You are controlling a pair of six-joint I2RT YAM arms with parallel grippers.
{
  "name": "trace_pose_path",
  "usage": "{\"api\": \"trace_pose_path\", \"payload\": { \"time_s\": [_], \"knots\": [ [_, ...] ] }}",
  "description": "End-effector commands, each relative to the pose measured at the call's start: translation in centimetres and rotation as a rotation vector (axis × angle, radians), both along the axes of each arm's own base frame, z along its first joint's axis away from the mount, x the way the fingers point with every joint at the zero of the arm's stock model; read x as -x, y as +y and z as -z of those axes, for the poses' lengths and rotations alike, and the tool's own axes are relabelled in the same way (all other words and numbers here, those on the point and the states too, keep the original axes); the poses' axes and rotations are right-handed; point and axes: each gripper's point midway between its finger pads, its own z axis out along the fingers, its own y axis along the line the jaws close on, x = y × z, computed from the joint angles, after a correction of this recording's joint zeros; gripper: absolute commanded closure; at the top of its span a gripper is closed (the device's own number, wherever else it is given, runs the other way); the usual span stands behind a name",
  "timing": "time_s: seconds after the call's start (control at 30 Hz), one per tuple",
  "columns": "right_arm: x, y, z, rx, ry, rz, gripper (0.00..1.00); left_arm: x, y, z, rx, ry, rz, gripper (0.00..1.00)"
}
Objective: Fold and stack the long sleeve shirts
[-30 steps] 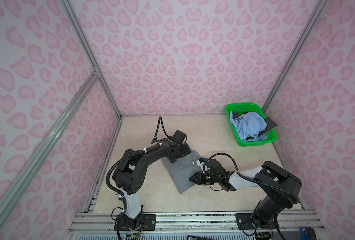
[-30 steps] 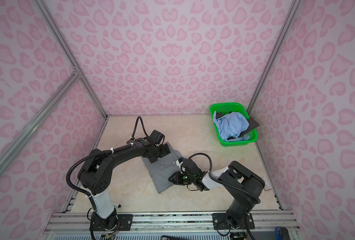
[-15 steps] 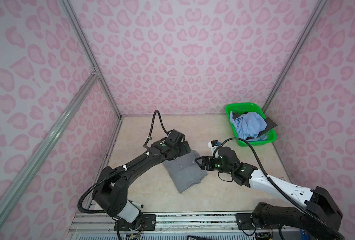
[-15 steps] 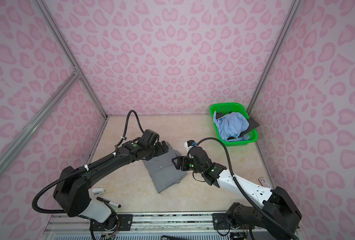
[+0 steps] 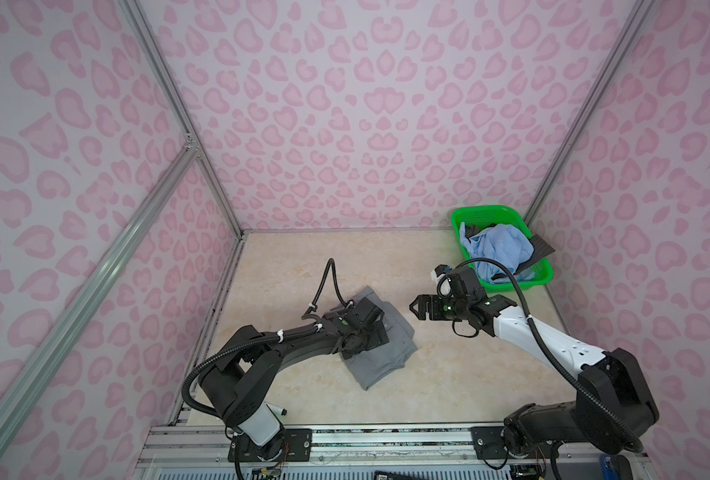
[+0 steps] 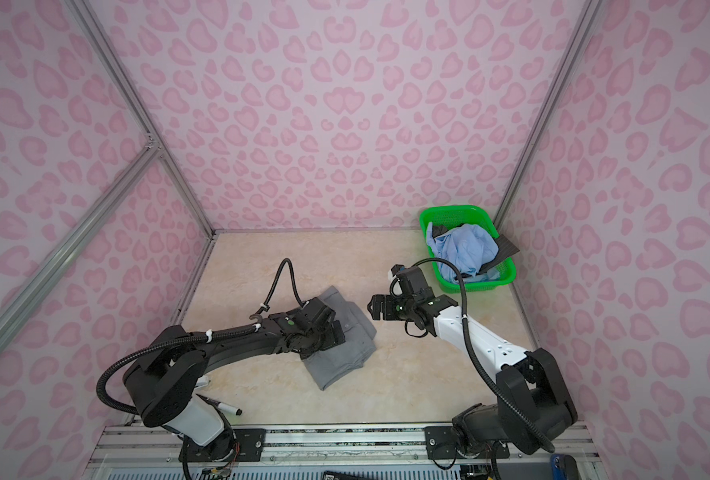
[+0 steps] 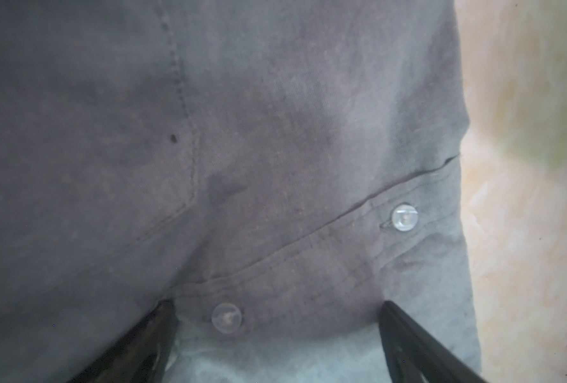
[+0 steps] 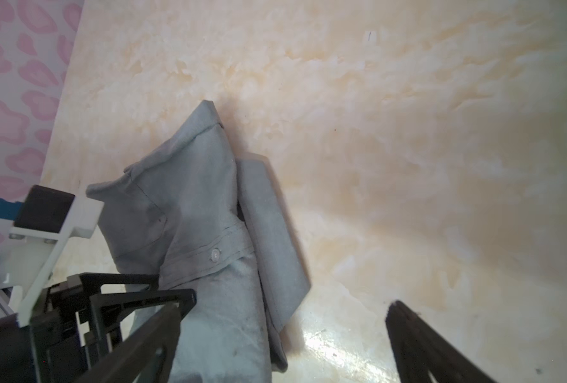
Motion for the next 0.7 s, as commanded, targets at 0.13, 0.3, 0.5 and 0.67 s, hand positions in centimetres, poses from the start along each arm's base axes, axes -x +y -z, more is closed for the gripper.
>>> {"api": "trace_pose_path", "payload": {
  "time_s": [0.13, 0.3, 0.5, 0.67],
  "knots": [
    [-0.8, 4.6, 2.2, -0.068, 0.034, -0.213, 0.11, -0.7, 1.7, -5.3, -0.016, -0.118, -0.012, 0.02],
    [-1.3, 6.7, 4.1, -0.085, 0.072, -0.328, 0.11, 1.4, 3.4, -2.5, -0.051, -0.043, -0.01, 0.02],
    [-2.8, 5.8, 7.6, 0.041, 0.108, -0.314, 0.13, 3.6, 5.6, 1.7, -0.116, 0.032, -0.03, 0.02],
    [-3.4, 6.6, 8.7, 0.03, 0.124, -0.343, 0.19, 3.7, 6.0, 3.2, -0.14, 0.054, -0.021, 0.01]
  ]
}}
